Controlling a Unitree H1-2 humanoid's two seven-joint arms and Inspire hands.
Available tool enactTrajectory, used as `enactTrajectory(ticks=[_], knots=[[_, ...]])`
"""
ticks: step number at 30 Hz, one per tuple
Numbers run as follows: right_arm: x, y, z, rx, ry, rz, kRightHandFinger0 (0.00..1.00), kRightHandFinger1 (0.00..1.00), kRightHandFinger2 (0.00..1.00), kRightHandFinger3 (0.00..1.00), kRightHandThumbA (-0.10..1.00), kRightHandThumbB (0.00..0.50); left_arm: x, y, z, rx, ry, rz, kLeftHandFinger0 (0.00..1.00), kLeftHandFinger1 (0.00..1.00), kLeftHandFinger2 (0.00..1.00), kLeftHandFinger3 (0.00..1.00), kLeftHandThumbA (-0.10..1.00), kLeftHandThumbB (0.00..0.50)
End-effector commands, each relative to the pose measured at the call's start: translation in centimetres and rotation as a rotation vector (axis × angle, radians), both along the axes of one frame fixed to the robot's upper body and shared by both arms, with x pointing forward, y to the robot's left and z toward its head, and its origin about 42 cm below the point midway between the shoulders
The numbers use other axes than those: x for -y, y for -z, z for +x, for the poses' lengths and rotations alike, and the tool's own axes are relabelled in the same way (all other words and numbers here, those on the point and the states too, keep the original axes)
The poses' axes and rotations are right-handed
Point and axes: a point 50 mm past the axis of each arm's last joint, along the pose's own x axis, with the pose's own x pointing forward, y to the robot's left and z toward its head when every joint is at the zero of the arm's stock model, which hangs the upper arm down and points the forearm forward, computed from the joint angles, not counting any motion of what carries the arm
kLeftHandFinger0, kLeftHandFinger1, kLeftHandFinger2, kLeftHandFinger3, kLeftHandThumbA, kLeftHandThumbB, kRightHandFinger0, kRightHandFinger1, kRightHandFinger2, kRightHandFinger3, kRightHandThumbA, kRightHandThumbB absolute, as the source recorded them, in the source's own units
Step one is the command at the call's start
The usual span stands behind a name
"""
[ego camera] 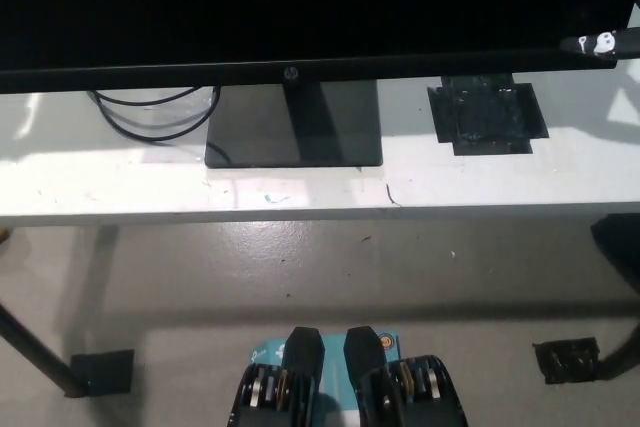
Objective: The monitor is placed at the center of the table and the robot uses both its hand to grab the left and right sides of the monitor to tilt the angle of the monitor downwards
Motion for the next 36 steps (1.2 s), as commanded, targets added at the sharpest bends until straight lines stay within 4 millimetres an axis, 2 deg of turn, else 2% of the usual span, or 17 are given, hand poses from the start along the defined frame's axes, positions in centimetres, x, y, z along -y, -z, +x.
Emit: enactTrajectory(ticks=[1,3,5,6,7,8,10,11,13,15,20,22,26,31,32,35,36], knots=[[-2.1,-6.5,1.0,0.130,-0.051,-0.112,1.00,1.00,1.00,1.00,0.91,0.500,1.4,-4.2,0.9,0.052,0.103,0.057,1.00,1.00,1.00,1.00,1.00,0.452],[-2.6,-6.8,1.0,0.122,-0.057,-0.136,1.00,1.00,1.00,1.00,0.86,0.469,1.9,-4.3,1.4,0.040,0.092,0.099,1.00,1.00,1.00,1.00,1.00,0.450],[-2.8,-7.0,1.3,0.116,-0.067,-0.169,1.00,1.00,1.00,1.00,0.82,0.437,2.4,-4.4,1.9,0.034,0.088,0.131,1.00,1.00,1.00,1.00,0.94,0.413],[-2.9,-7.1,1.4,0.114,-0.068,-0.186,1.00,1.00,1.00,1.00,0.78,0.438,2.6,-4.5,2.0,0.036,0.105,0.117,1.00,1.00,1.00,1.00,0.93,0.406],[-3.1,-7.2,1.8,0.102,-0.059,-0.218,1.00,1.00,1.00,1.00,0.81,0.477,3.0,-4.7,2.3,0.037,0.112,0.128,1.00,1.00,1.00,1.00,0.88,0.398],[-3.3,-7.5,1.9,0.097,-0.052,-0.255,1.00,1.00,1.00,1.00,0.83,0.490,3.2,-4.8,2.6,0.020,0.105,0.145,1.00,1.00,1.00,1.00,0.86,0.419],[-3.6,-7.8,2.2,0.096,-0.045,-0.312,1.00,1.00,1.00,1.00,0.81,0.481,3.6,-5.0,3.1,-0.010,0.075,0.256,1.00,1.00,1.00,1.00,0.93,0.433],[-3.9,-8.1,2.5,0.094,-0.042,-0.342,1.00,1.00,1.00,1.00,0.78,0.499,3.9,-5.0,3.6,0.000,0.047,0.382,1.00,1.00,1.00,1.00,0.96,0.451],[-4.2,-8.2,2.8,0.099,-0.038,-0.368,1.00,1.00,1.00,1.00,0.76,0.500,4.2,-5.1,4.2,-0.005,0.025,0.421,1.00,1.00,1.00,1.00,0.93,0.484],[-4.9,-8.5,3.3,0.131,-0.015,-0.439,1.00,1.00,1.00,1.00,0.71,0.499,5.0,-5.4,5.0,0.008,-0.002,0.593,1.00,1.00,1.00,1.00,0.96,0.481],[-6.3,-9.6,4.2,0.175,0.036,-0.562,1.00,1.00,1.00,1.00,0.62,0.494,6.2,-6.0,5.9,0.026,-0.016,0.824,1.00,1.00,1.00,1.00,0.94,0.450],[-6.8,-9.9,4.7,0.215,0.074,-0.624,1.00,1.00,1.00,1.00,0.58,0.500,7.1,-6.4,6.3,0.067,-0.025,0.941,1.00,1.00,1.00,1.00,0.91,0.464],[-7.4,-10.3,5.2,0.269,0.143,-0.693,1.00,1.00,1.00,1.00,0.56,0.500,8.1,-7.2,6.9,0.121,-0.043,1.027,1.00,1.00,1.00,1.00,0.87,0.454],[-8.6,-11.1,5.7,0.375,0.227,-0.767,1.00,1.00,1.00,1.00,0.58,0.500,9.0,-7.7,7.4,0.192,-0.071,1.096,1.00,1.00,1.00,1.00,0.91,0.476],[-8.9,-11.1,5.8,0.428,0.271,-0.817,1.00,1.00,1.00,1.00,0.61,0.500,9.5,-7.9,7.6,0.215,-0.079,1.104,1.00,1.00,1.00,1.00,0.91,0.500],[-8.9,-11.1,5.8,0.432,0.273,-0.820,1.00,1.00,1.00,1.00,0.62,0.500,9.5,-7.9,7.6,0.218,-0.079,1.107,1.00,1.00,1.00,1.00,0.91,0.500],[-9.2,-11.3,5.8,0.561,0.366,-0.889,1.00,1.00,1.00,1.00,0.60,0.500,10.6,-8.1,7.9,0.287,-0.110,1.134,1.00,1.00,1.00,1.00,0.85,0.500]])
